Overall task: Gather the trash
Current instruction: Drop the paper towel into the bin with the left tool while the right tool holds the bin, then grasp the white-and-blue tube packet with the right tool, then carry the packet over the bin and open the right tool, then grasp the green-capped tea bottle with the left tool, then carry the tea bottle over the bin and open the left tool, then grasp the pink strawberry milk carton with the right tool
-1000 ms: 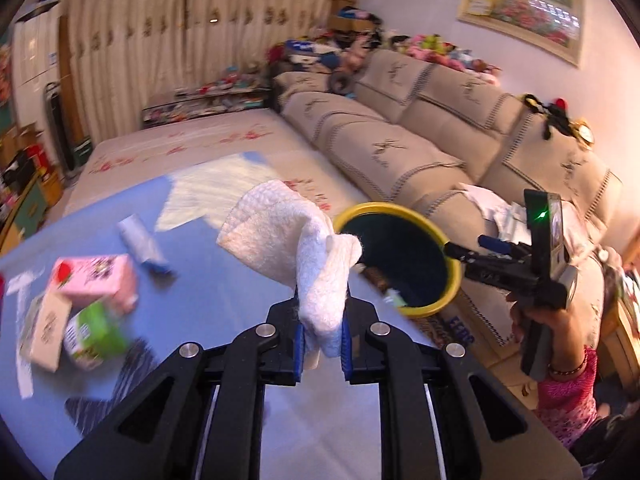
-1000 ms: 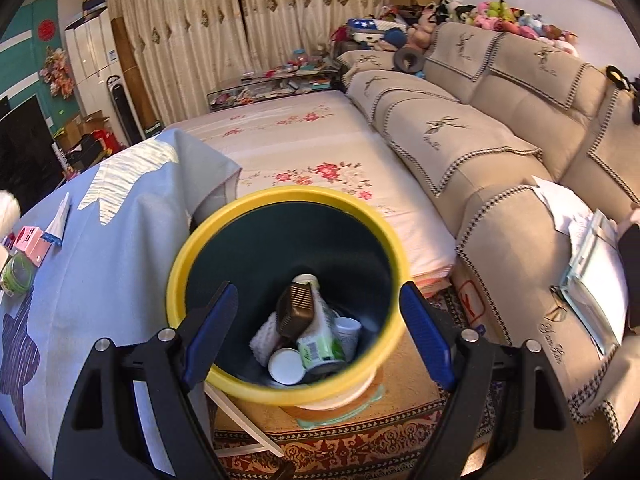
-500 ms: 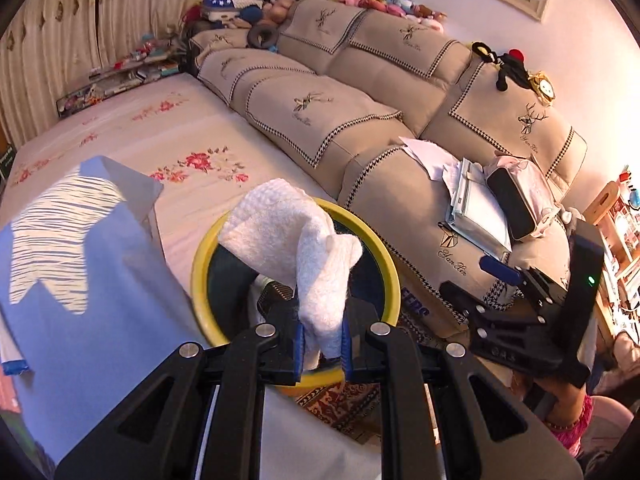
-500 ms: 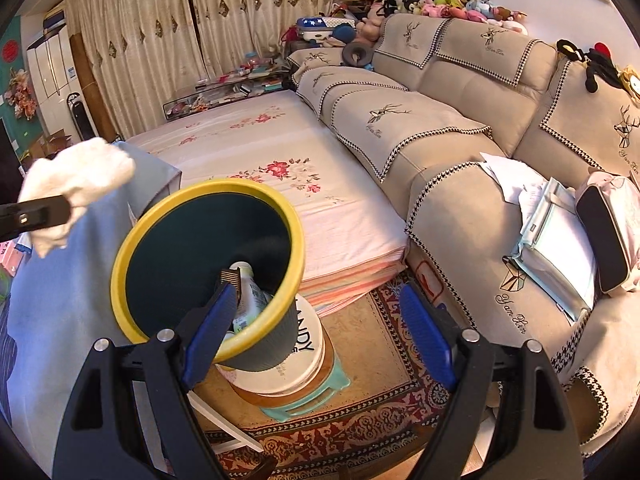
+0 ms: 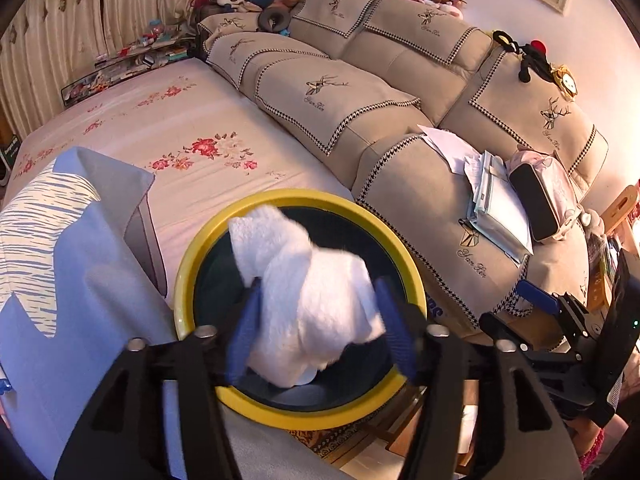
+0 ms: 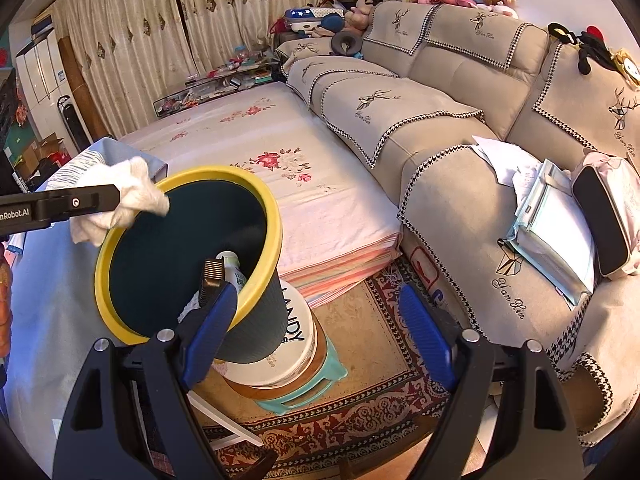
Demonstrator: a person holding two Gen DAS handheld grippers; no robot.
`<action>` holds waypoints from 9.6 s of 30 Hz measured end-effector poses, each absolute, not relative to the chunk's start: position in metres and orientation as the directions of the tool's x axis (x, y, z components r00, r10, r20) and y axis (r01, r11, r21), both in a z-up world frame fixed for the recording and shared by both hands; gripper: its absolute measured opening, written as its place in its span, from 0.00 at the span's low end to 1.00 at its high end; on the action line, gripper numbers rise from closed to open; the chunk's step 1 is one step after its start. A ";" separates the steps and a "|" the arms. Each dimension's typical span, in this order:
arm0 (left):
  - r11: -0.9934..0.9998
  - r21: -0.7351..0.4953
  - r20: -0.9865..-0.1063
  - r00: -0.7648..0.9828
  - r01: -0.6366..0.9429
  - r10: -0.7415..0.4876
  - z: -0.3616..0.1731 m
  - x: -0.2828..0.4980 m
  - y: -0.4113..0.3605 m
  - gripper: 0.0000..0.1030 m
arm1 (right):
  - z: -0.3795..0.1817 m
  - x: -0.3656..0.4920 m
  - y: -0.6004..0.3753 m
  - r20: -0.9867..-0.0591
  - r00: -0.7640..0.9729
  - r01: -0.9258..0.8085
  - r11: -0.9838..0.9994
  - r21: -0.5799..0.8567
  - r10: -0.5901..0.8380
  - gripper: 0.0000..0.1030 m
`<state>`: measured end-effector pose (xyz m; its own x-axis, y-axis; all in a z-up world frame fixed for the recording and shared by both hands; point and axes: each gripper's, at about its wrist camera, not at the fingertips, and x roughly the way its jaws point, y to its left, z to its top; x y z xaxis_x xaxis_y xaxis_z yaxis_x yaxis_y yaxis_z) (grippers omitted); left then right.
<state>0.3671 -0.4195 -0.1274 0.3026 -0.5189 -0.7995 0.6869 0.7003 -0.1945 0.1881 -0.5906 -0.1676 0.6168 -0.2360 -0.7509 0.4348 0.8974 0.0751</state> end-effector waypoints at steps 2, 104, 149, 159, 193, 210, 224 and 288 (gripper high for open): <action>0.703 -0.198 -0.794 0.309 0.684 -0.524 -0.125 0.369 -0.417 0.68 | -0.167 0.189 -0.588 -0.751 0.617 0.432 0.899 0.074 -0.235 0.77; 0.989 0.006 -0.472 0.873 0.146 -0.126 -0.096 0.273 0.024 0.89 | -0.183 0.355 -0.516 -0.837 0.547 0.252 0.956 0.147 -0.016 0.24; 0.974 -0.141 -0.766 0.604 0.177 -0.221 -0.138 0.310 -0.023 0.89 | -0.179 0.320 -0.466 -0.778 0.622 0.108 0.974 0.202 0.092 0.58; 0.987 -0.139 -0.775 0.629 -0.078 -0.059 -0.144 0.340 -0.042 0.89 | -0.188 0.316 -0.475 -0.772 0.624 0.113 0.963 0.244 0.122 0.60; 0.926 -0.190 -0.764 0.544 0.325 -0.347 -0.119 0.297 -0.181 0.69 | -0.201 0.260 -0.535 -0.757 0.651 0.216 0.944 0.249 0.051 0.60; 0.805 -0.177 -0.835 0.347 0.566 -0.427 -0.143 0.351 -0.403 0.69 | -0.206 0.215 -0.591 -0.771 0.634 0.345 0.914 0.213 -0.059 0.61; 0.823 -0.170 -0.789 0.426 0.542 -0.443 -0.128 0.358 -0.384 0.86 | -0.214 0.206 -0.591 -0.785 0.618 0.361 0.904 0.228 -0.050 0.65; 0.988 -0.154 -0.582 0.808 0.000 -0.090 -0.119 0.269 0.058 0.92 | -0.155 0.424 -0.146 -0.752 0.440 -0.666 0.740 0.094 0.492 0.54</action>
